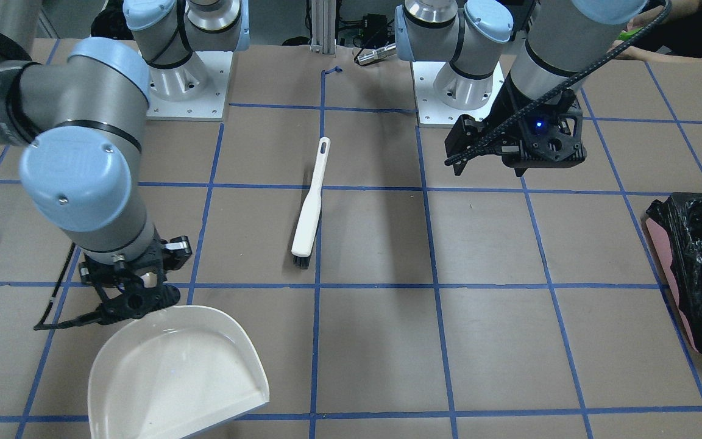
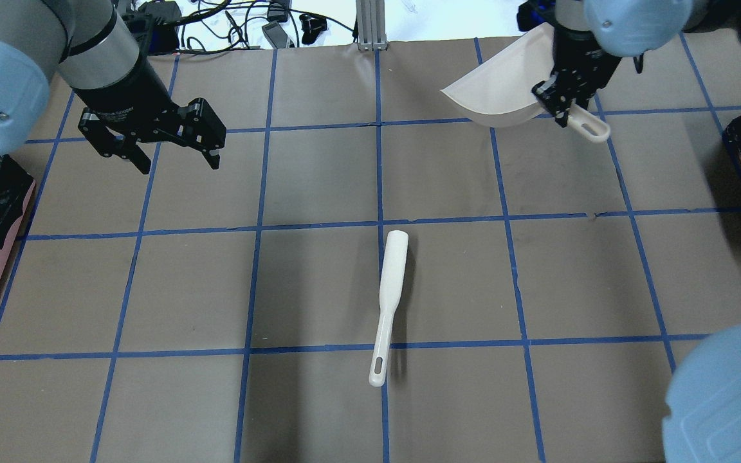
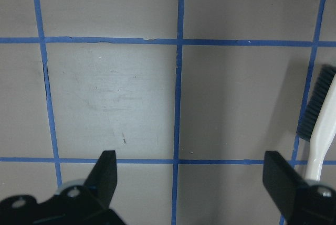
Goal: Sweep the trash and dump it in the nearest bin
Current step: 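Carry the dustpan with the right gripper back over the table, then lower the dustpan onto the table beyond the brush with the right gripper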
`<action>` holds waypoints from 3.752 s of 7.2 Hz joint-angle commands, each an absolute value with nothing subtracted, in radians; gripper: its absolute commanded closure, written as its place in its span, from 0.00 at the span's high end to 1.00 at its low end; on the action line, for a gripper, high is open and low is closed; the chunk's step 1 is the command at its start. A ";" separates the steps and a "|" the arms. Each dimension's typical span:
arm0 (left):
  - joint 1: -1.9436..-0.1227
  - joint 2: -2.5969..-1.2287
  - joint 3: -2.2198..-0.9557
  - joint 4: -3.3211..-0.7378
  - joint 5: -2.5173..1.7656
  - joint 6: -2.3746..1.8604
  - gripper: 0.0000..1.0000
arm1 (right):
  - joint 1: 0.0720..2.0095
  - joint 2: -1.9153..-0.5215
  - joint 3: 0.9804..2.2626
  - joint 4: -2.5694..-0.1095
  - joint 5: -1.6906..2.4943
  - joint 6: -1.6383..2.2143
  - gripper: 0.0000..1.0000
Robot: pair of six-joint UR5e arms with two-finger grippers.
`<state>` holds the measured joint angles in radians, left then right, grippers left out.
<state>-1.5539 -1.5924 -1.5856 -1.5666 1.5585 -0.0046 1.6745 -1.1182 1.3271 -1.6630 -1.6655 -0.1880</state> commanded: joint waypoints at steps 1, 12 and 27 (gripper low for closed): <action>-1.554 -1.589 -1.586 -1.572 1.560 -0.005 1.00 | 1.759 -1.048 1.289 -1.666 -1.577 0.001 0.00; -1.554 -1.589 -1.586 -1.574 1.560 -0.005 1.00 | 1.858 -0.956 1.293 -1.700 -1.453 0.202 0.00; -1.557 -1.571 -1.585 -1.611 1.565 -0.006 1.00 | 1.864 -0.939 1.301 -1.700 -1.443 0.296 0.87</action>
